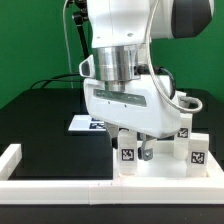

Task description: Assemble square table

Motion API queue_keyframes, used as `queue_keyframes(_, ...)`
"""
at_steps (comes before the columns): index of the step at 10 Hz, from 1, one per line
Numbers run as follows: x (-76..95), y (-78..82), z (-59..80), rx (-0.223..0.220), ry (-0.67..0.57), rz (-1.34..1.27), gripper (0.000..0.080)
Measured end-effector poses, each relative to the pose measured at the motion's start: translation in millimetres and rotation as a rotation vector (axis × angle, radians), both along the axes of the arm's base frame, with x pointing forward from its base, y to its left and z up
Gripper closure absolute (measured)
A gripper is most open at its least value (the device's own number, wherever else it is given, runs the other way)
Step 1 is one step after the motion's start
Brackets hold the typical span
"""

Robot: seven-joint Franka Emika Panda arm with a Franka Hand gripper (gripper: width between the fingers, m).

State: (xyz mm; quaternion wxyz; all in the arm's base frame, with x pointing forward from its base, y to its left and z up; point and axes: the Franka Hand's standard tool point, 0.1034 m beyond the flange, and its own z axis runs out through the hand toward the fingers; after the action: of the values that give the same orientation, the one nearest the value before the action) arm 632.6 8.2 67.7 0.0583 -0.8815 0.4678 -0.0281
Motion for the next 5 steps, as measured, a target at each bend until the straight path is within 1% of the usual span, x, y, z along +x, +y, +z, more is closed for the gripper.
queue_keyframes(3, 0.0, -0.2, -0.1, -0.024, -0.015, 0.202, 0.0150)
queue_keyframes(4, 0.4, 3.2, -0.1, -0.070, -0.029, 0.437, 0.0150)
queue_keyframes(5, 0.4, 9.5, 0.1, -0.092, -0.034, 0.584, 0.0150)
